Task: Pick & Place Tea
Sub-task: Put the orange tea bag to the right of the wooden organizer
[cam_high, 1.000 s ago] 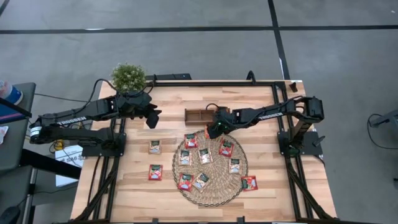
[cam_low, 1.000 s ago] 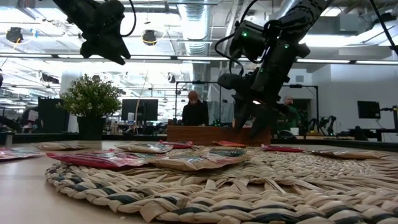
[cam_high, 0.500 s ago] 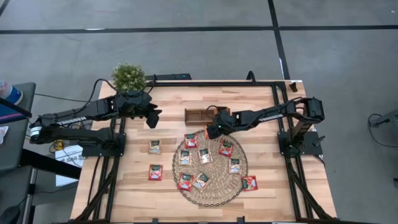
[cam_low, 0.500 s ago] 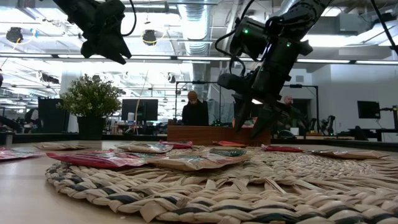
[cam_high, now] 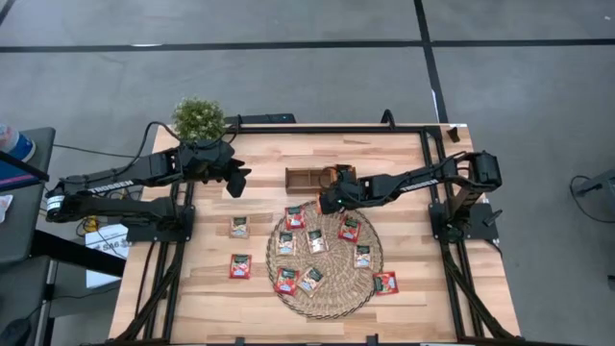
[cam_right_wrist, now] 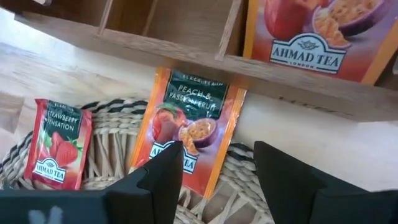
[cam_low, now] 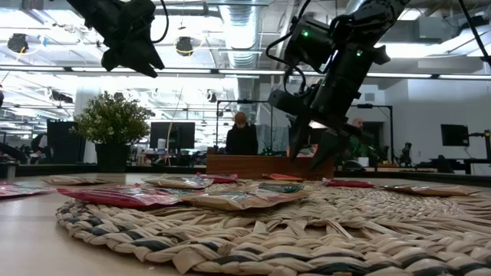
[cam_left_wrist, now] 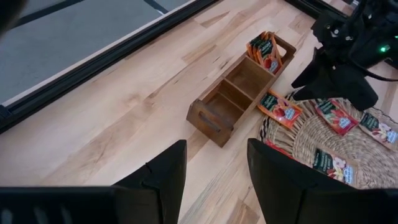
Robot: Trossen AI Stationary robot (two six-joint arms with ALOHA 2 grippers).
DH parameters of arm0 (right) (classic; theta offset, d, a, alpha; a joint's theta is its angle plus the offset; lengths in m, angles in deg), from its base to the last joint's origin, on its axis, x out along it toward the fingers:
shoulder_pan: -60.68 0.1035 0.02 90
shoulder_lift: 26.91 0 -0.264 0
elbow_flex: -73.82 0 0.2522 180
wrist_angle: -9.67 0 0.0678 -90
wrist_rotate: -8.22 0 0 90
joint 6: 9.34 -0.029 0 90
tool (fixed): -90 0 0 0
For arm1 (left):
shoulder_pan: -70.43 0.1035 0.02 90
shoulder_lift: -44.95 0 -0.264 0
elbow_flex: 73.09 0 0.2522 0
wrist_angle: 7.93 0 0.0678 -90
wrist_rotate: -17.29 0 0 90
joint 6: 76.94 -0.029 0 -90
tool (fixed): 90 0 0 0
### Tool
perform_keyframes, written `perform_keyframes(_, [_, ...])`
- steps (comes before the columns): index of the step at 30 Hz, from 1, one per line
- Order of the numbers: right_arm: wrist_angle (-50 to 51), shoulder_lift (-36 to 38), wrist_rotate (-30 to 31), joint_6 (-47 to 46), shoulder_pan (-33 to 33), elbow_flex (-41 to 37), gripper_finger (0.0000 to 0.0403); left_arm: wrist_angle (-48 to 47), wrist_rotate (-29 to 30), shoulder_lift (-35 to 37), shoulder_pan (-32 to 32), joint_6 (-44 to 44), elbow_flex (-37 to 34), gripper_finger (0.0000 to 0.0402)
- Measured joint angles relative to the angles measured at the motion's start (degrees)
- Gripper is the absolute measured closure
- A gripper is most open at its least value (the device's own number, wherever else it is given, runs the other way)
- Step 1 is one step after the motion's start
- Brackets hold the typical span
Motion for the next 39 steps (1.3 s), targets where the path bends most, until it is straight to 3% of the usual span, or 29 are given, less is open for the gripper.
perform_keyframes(9, [-6.24, -6.36, -2.09, -1.36, 1.18, 0.86, 0.0223, 0.17, -2.29, 0.0, 0.02, 0.07, -0.02, 0.024])
perform_keyframes(25, [-5.94, -6.39, -1.01, -0.5, 1.42, 1.98, 0.0238, 0.2, -2.68, 0.02, 0.02, 0.28, -0.02, 0.024])
perform_keyframes(39, [-1.91, -7.4, -1.16, 0.08, 1.86, 2.32, 0.0317, 0.2, -2.68, 0.02, 0.02, -0.04, -0.02, 0.024])
